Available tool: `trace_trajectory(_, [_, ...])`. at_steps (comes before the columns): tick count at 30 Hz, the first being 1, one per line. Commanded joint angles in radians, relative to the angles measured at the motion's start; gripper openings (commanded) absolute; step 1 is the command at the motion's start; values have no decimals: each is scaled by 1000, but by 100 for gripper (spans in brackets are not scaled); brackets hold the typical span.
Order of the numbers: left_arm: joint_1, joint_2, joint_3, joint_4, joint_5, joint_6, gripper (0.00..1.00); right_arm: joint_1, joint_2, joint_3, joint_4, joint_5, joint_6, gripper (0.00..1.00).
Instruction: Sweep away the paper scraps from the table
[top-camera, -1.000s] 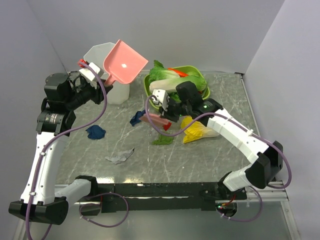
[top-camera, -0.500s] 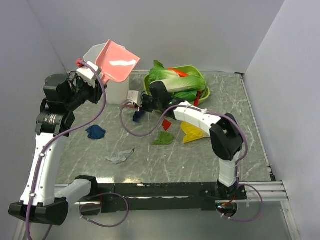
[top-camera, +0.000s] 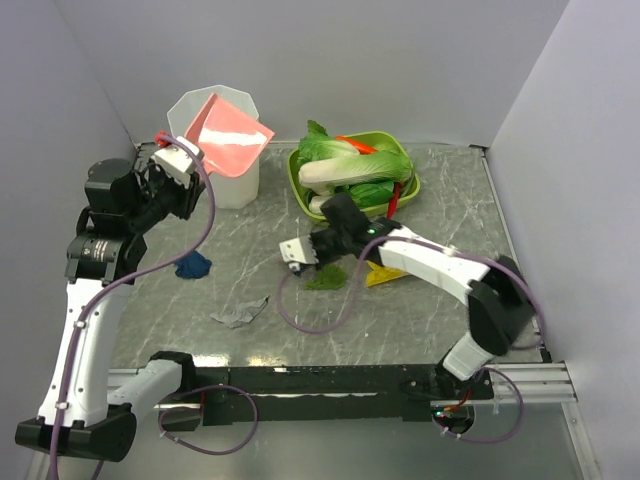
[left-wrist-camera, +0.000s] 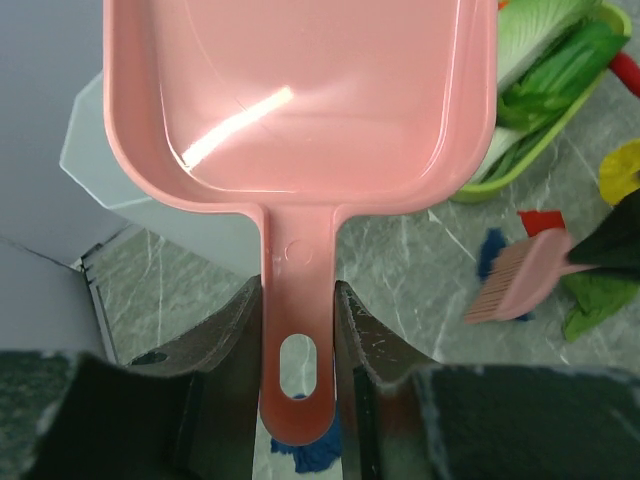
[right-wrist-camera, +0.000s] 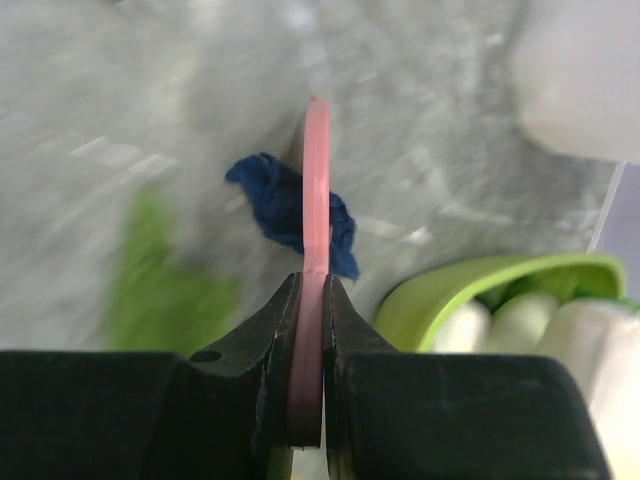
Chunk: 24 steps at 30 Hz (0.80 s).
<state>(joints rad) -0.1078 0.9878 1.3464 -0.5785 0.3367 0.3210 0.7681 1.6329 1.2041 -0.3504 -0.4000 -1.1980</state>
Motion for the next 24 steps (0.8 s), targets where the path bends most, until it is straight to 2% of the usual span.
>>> trace_trajectory(1, [5,0,-30,-89,34,111,1,3,-244,-83,-169,-46,-42,0])
trace_trajectory(4, [5,54,-29,-233,119,226,1,2,-368,-129,-150,-25,67,0])
trace_trajectory(5, [3,72,-27,-275,133,252,1,3,-393,-136,-121,19,174,0])
trace_trajectory(6, [3,112,-14,-361,151,288,1,2,-415,-132,-101,41,214,0])
trace_trajectory(9, [-1,179,-13,-525,208,466,1,2,-459,-79,-130,165,413,0])
trace_trajectory(10, [-6,192,-19,-541,196,522,1,3,-462,-61,-149,196,479,0])
trace_trajectory(11, [-24,204,-27,-553,177,552,1,2,-462,-48,-162,237,612,0])
trace_trajectory(12, [-38,222,-45,-567,157,582,1,2,-459,-14,-182,321,683,0])
trace_trajectory(13, [-52,233,-56,-575,138,628,1,3,-443,6,-247,352,754,0])
trace_trajectory(14, [-79,239,-75,-578,101,647,1,2,-432,26,-281,377,873,0])
trace_trajectory(17, [-141,279,-99,-578,30,702,1,3,-421,58,-367,398,1033,0])
trace_trajectory(24, [-204,414,-108,-561,-85,756,1,-1,-358,75,-452,398,1196,0])
